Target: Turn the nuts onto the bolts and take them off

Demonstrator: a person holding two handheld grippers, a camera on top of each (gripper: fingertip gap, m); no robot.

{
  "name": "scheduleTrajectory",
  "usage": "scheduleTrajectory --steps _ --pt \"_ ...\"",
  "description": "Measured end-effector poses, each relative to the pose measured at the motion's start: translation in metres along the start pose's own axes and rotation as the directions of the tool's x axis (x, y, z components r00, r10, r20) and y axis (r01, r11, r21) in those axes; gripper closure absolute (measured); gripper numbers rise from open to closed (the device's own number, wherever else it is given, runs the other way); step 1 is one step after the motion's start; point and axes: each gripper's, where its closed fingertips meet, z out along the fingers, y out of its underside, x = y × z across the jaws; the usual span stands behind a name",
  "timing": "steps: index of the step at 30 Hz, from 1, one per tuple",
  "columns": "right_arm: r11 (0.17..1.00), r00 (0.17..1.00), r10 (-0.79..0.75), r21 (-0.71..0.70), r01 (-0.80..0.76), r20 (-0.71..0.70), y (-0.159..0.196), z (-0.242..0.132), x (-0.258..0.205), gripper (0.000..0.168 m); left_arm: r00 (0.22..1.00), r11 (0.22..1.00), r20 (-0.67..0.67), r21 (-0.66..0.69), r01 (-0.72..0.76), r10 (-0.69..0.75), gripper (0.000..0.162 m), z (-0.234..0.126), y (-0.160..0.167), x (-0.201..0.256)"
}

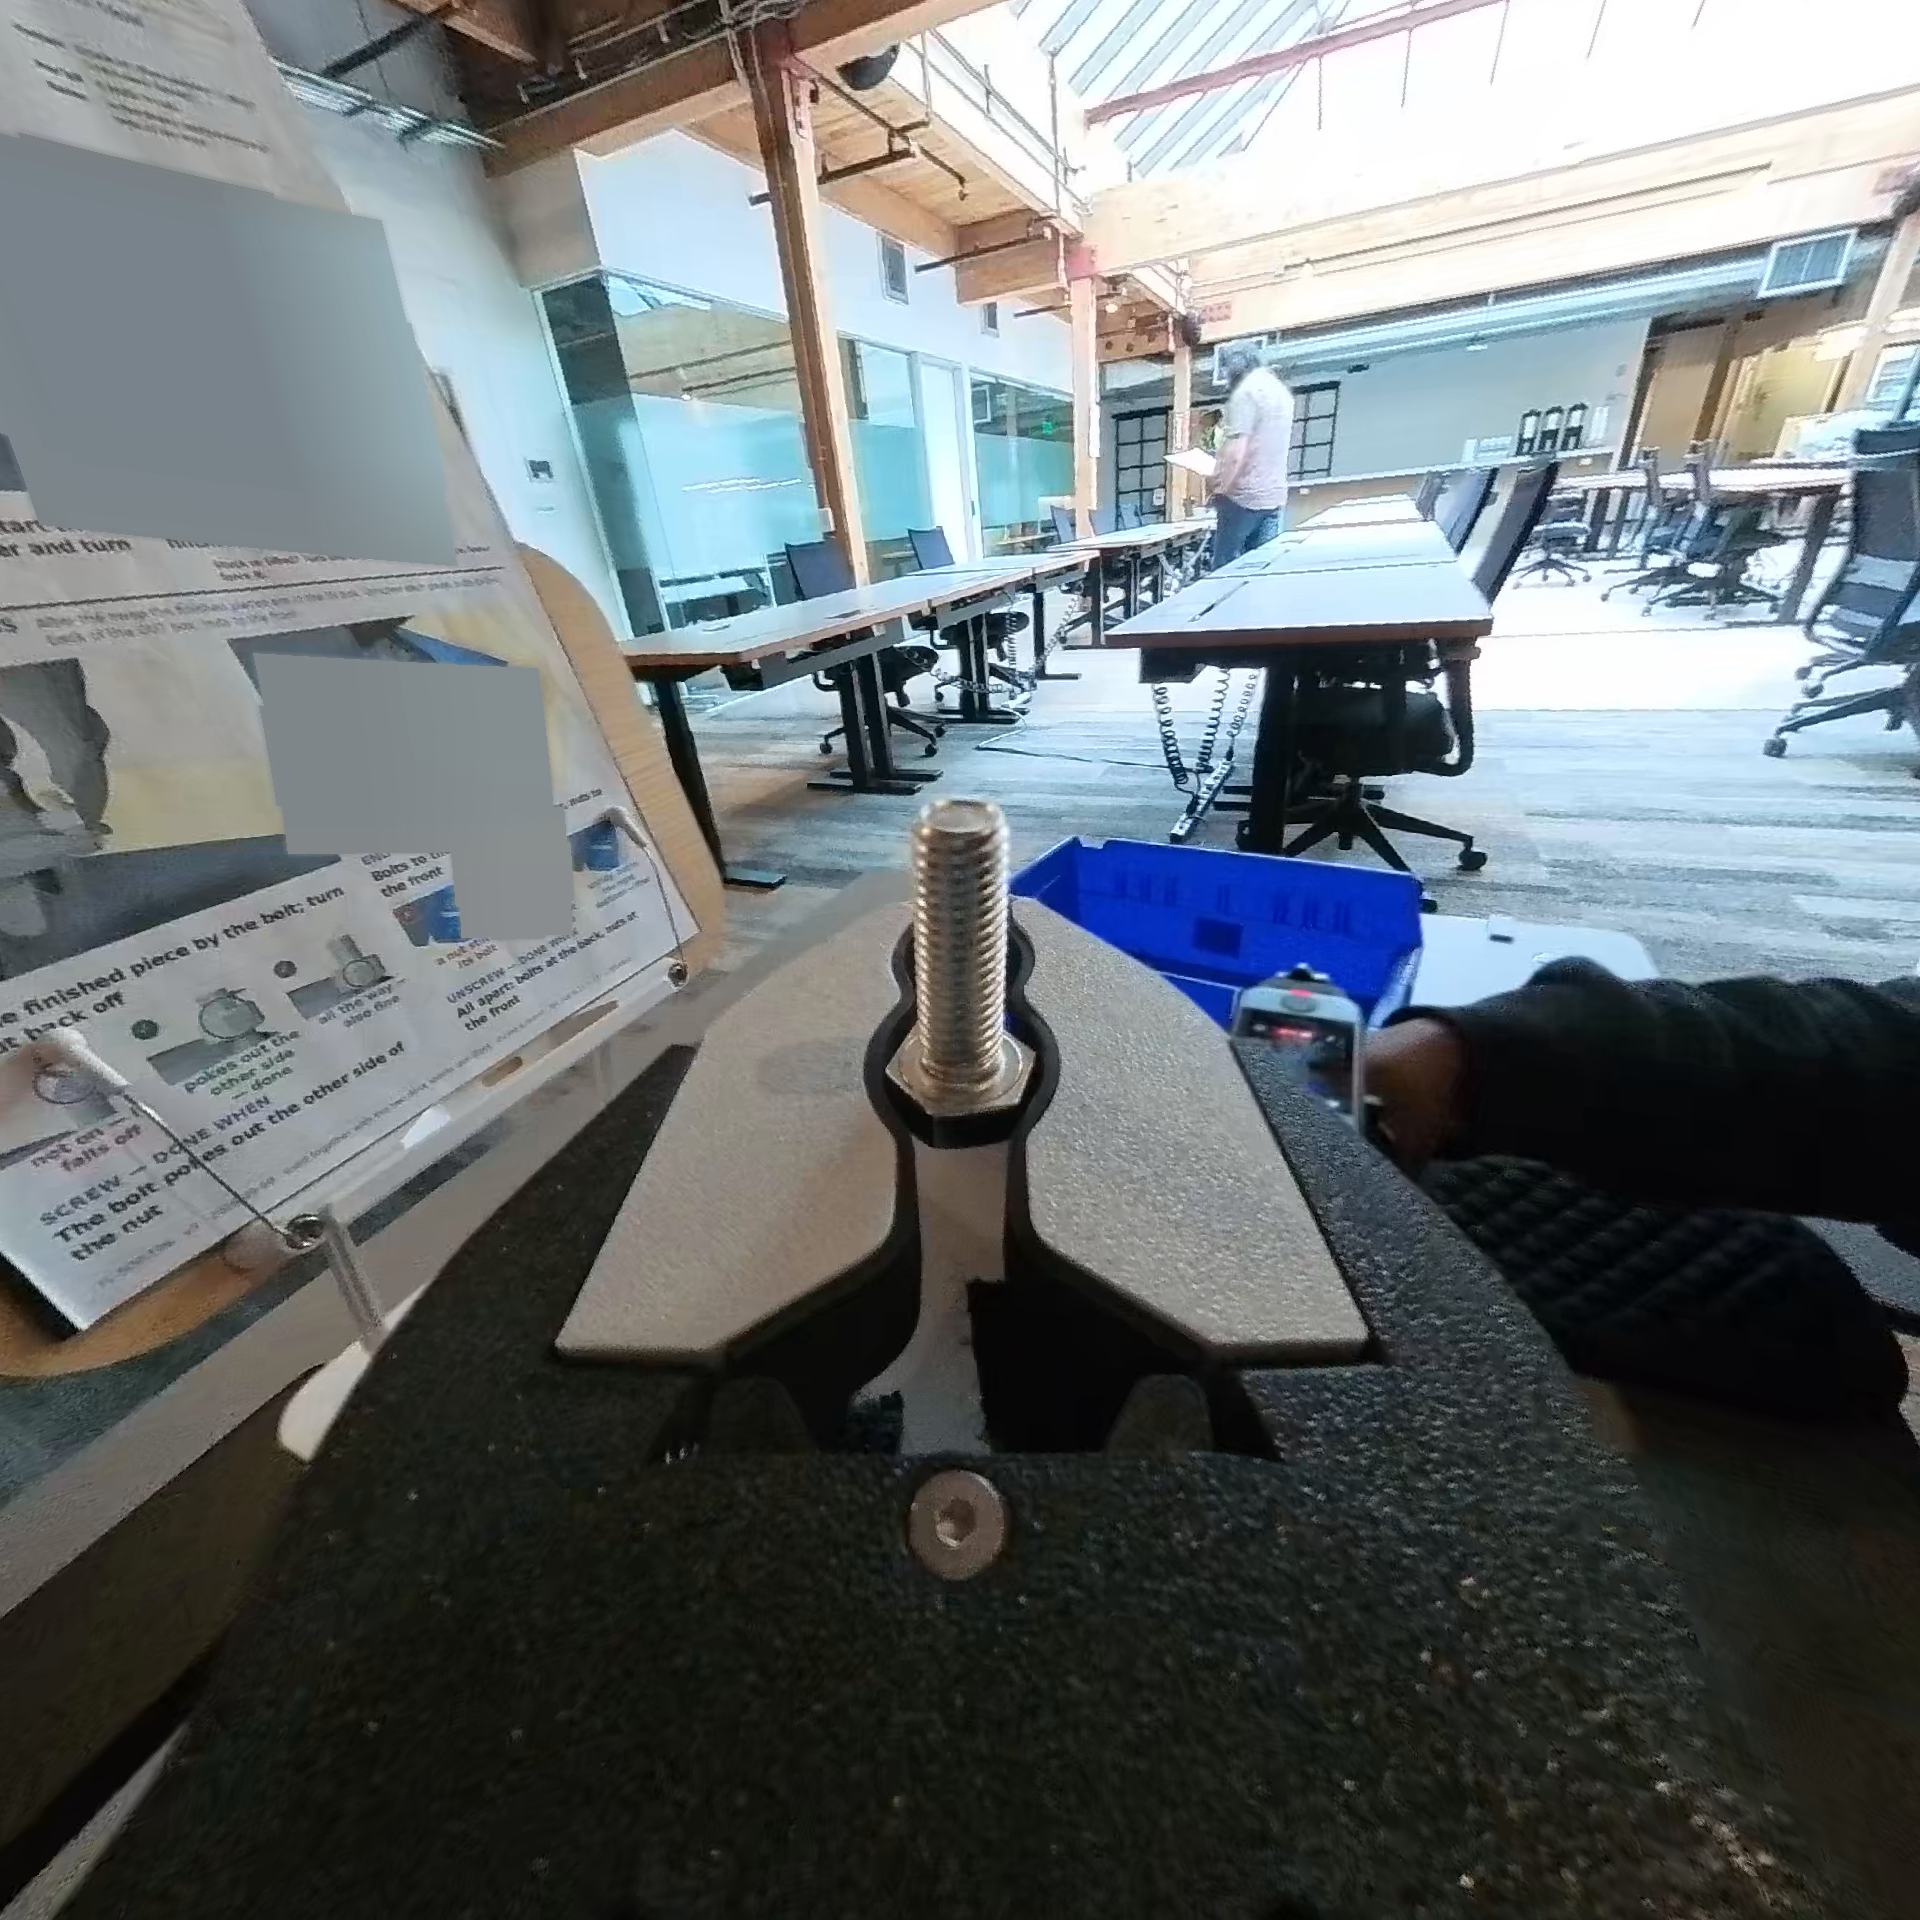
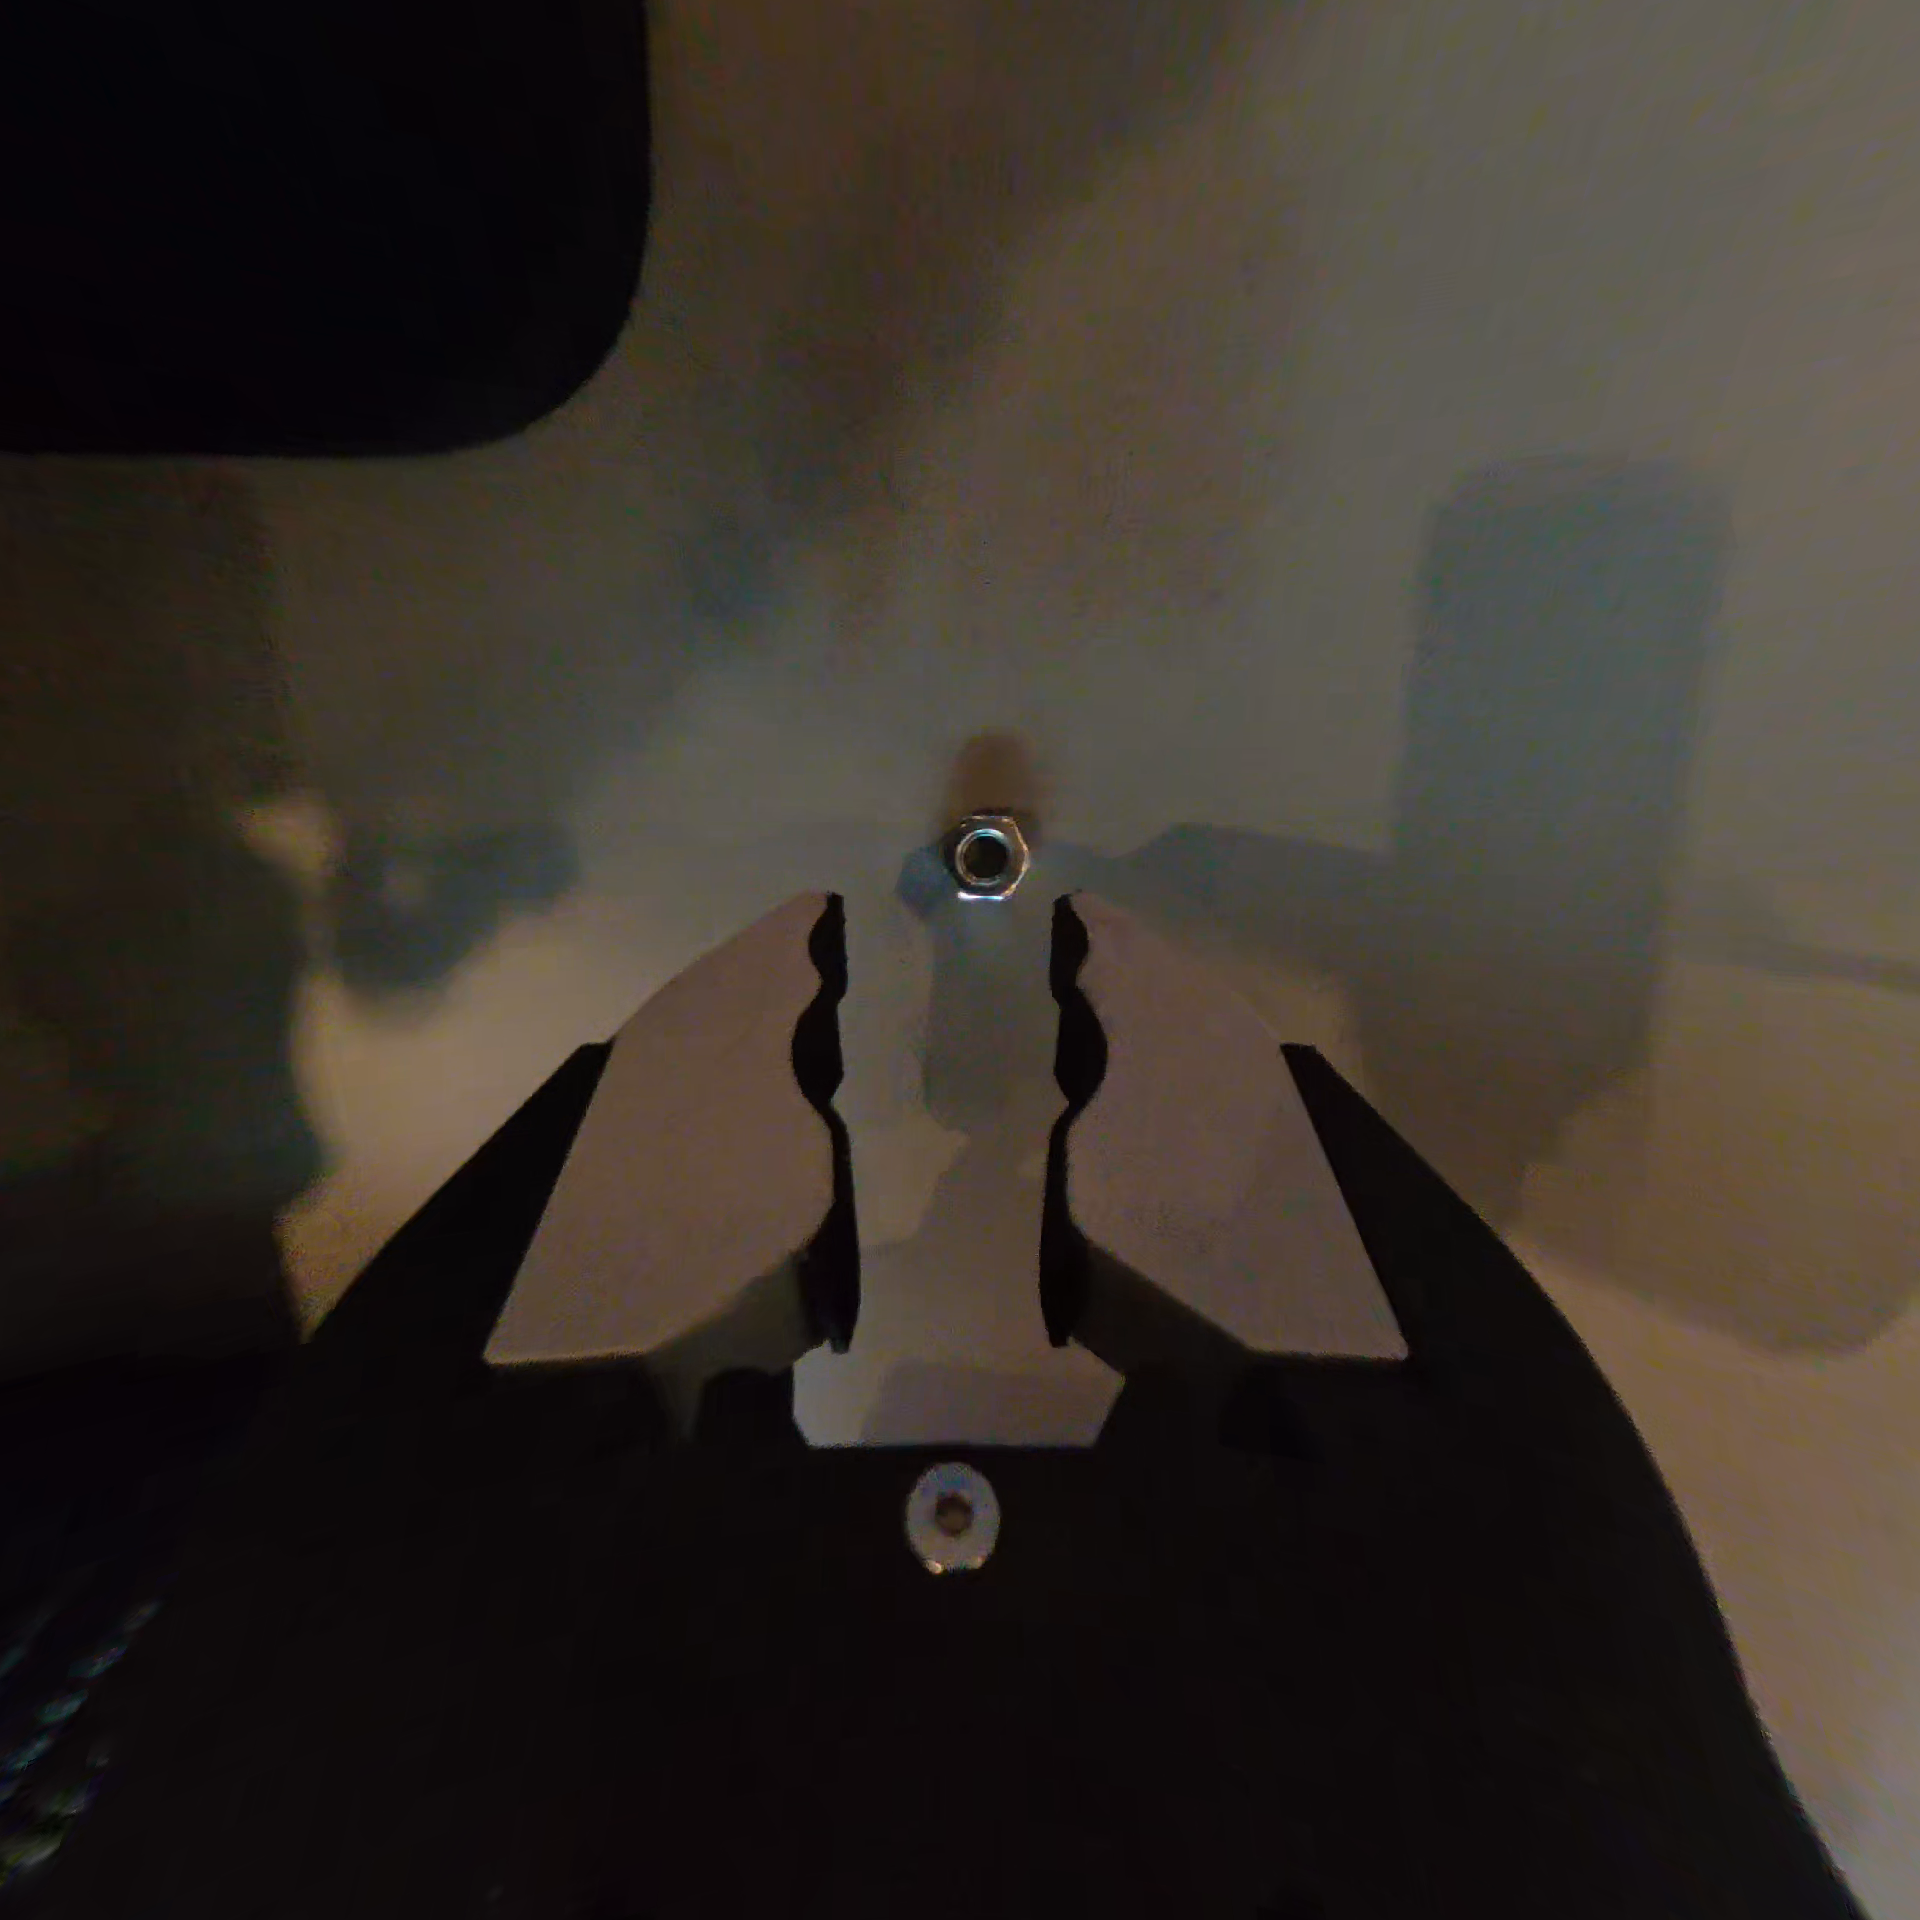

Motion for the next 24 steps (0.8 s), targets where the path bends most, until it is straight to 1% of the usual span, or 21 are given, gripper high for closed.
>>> scheduleTrajectory --steps 5,13,17,19,21,24 --pt "1.0 1.0 -0.001 -0.018 0.001 0.013 -0.001 0.011 0.004 0.138 1.0 1.0 -0.023 0.016 0.02 -0.02 0.15 -0.001 0.0 -0.001" --pt "0.998 0.999 -0.006 -0.06 0.009 0.052 0.001 0.019 0.006 0.139 0.999 1.0 -0.027 0.022 0.017 -0.017 0.15 -0.003 0.0 -0.002" --pt "0.998 0.998 -0.008 -0.06 0.011 0.058 -0.001 0.022 0.007 0.146 0.999 1.0 -0.029 0.016 0.018 -0.017 0.15 -0.001 0.001 -0.002" --pt "0.998 0.999 -0.013 -0.058 0.016 0.042 0.0 0.021 0.009 0.15 0.999 1.0 -0.032 0.016 0.016 -0.015 0.149 0.0 0.002 -0.001" --pt "1.0 0.999 -0.012 -0.028 0.013 0.048 -0.002 0.015 0.004 0.15 0.999 1.0 -0.037 0.008 0.014 -0.013 0.15 0.002 0.003 0.0" --pt "1.0 0.999 -0.013 0.005 0.013 0.041 -0.004 -0.006 -0.004 0.15 0.999 1.0 -0.048 -0.009 0.006 -0.006 0.15 0.007 0.006 0.003"
